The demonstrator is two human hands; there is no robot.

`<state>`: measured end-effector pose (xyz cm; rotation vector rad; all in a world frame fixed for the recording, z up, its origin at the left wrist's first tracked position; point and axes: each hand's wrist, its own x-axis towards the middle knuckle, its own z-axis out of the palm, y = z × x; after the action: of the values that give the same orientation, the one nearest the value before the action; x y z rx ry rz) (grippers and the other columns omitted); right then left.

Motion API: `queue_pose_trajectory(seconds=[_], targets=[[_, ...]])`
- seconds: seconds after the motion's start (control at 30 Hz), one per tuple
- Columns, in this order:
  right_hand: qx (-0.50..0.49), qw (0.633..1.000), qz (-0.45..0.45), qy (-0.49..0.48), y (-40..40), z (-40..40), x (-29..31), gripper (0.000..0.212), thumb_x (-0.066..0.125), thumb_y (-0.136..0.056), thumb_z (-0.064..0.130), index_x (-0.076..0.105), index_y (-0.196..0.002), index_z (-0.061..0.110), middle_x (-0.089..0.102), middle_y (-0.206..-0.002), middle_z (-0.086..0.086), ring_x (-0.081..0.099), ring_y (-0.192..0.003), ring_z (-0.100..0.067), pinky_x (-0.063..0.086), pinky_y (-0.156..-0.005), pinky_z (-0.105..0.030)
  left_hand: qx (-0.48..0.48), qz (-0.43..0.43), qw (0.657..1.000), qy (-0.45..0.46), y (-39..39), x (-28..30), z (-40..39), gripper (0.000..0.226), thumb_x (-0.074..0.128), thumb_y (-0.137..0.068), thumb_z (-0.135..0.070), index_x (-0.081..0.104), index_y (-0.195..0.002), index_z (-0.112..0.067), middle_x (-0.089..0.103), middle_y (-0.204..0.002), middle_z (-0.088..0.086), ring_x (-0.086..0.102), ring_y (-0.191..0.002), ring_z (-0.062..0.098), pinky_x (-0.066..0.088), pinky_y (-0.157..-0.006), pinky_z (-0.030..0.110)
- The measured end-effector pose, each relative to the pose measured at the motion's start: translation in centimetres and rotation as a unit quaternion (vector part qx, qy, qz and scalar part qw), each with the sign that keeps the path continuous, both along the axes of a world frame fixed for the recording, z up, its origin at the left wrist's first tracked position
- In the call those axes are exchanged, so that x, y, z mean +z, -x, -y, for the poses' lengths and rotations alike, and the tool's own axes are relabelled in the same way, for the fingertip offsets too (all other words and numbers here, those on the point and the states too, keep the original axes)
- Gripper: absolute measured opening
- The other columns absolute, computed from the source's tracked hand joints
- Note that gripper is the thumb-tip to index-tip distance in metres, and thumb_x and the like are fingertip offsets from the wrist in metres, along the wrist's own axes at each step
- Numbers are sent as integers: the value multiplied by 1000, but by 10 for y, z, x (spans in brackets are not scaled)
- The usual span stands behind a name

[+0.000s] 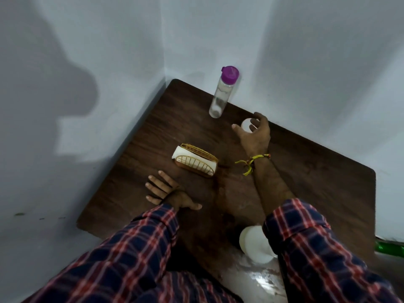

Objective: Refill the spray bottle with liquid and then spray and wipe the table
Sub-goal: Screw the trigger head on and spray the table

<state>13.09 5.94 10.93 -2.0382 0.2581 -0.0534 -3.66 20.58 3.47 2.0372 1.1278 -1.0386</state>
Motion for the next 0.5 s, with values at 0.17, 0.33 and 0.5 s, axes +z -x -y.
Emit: queue_pose_trajectory(seconds=[0.17, 0.33, 0.5], targets=[[45, 999, -17, 21, 47, 58, 24, 63, 91, -70, 20, 62, -125, 11, 69, -119, -10, 66, -111, -18, 56, -97, -41, -5, 5, 1000, -9, 3, 13, 2, 180, 95, -32, -55, -49, -132, -9, -49, -142, 23, -36, -137, 44, -9, -111, 65], [64, 997, -27, 15, 114, 121, 55, 47, 87, -76, 15, 67, -118, 13, 72, -110, -7, 69, -108, -16, 57, -96, -36, -25, 18, 999, -28, 10, 16, 5, 178, 94, -35, -55, -45, -135, -7, -45, -145, 24, -33, -139, 43, -6, -113, 65], [-24, 999, -36, 7, 185, 183, 51, 33, 82, -80, 8, 71, -111, 12, 76, -101, -7, 73, -92, -9, 59, -86, -27, -55, 65, 995, -57, 23, 1, 8, 175, 88, -36, -66, -42, -138, -10, -42, -144, 29, -32, -138, 47, -5, -111, 68]])
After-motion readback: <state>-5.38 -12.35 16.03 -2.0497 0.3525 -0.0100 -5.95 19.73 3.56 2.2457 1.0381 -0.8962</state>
